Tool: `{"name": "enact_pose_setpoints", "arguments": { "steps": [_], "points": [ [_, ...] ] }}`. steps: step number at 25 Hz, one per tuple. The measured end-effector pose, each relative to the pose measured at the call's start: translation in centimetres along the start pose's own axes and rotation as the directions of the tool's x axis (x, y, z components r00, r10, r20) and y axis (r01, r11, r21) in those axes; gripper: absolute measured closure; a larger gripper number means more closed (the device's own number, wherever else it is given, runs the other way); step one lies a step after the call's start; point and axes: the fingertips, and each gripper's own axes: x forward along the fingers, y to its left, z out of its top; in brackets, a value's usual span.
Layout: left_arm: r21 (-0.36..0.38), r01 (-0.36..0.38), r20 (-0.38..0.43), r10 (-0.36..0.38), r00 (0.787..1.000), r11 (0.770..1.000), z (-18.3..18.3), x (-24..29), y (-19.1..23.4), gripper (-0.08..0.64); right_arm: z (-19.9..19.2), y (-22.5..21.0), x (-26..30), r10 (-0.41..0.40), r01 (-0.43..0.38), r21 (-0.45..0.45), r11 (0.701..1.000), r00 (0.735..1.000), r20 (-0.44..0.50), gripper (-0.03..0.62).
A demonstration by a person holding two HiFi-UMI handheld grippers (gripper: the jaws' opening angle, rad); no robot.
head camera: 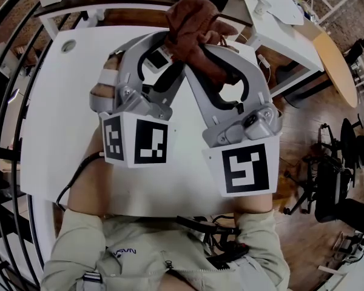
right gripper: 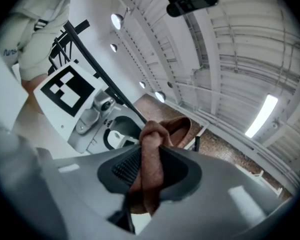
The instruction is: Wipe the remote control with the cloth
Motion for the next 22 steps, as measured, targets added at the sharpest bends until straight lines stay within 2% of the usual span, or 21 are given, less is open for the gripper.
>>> {"name": "enact_pose_setpoints", "arguments": {
  "steps": [7, 9, 11, 13, 16, 19, 20, 22],
  "points": [
    [-0.017, 0.001, 0.012, -0.001, 1.000, 1.000, 0.0, -0.1, 0.0, 0.318, 1.3, 2.6, -0.4, 0.162, -0.165, 0.045, 0.985, 0.985, 0.066, 0.492],
    [-0.062, 0.013, 0.026, -0.012, 1.000, 0.998, 0.1, -0.2, 0.2, 0.318, 1.6, 2.7, -0.8, 0.189, -0.195, 0.069, 0.978, 0.978, 0.087, 0.492],
    [-0.154, 0.046, 0.059, -0.038, 0.998, 0.987, 0.4, -0.2, 0.5, 0.318, 1.7, 2.2, -1.2, 0.181, -0.191, 0.097, 0.977, 0.978, 0.109, 0.492],
    [-0.251, 0.093, 0.114, -0.066, 0.991, 0.963, 0.9, -0.3, 1.0, 0.318, 2.1, 0.6, -1.7, 0.107, -0.126, 0.131, 0.983, 0.984, 0.142, 0.492],
    [-0.334, 0.137, 0.152, -0.090, 0.984, 0.932, 1.1, -0.4, 1.7, 0.318, 2.5, -3.1, -2.7, -0.098, 0.067, 0.162, 0.984, 0.977, 0.188, 0.492],
    [-0.378, 0.162, 0.176, -0.101, 0.979, 0.912, 1.2, -0.5, 2.0, 0.317, 1.9, -6.5, -3.8, -0.297, 0.263, 0.187, 0.946, 0.937, 0.186, 0.491],
    [-0.393, 0.170, 0.187, -0.103, 0.977, 0.904, 1.3, -0.5, 2.1, 0.318, 1.6, -7.2, -4.0, -0.334, 0.300, 0.196, 0.934, 0.925, 0.178, 0.491],
    [-0.421, 0.187, 0.207, -0.107, 0.972, 0.887, 1.4, -0.6, 2.2, 0.318, 1.0, -7.9, -3.9, -0.360, 0.324, 0.211, 0.922, 0.918, 0.165, 0.491]
  ]
}}
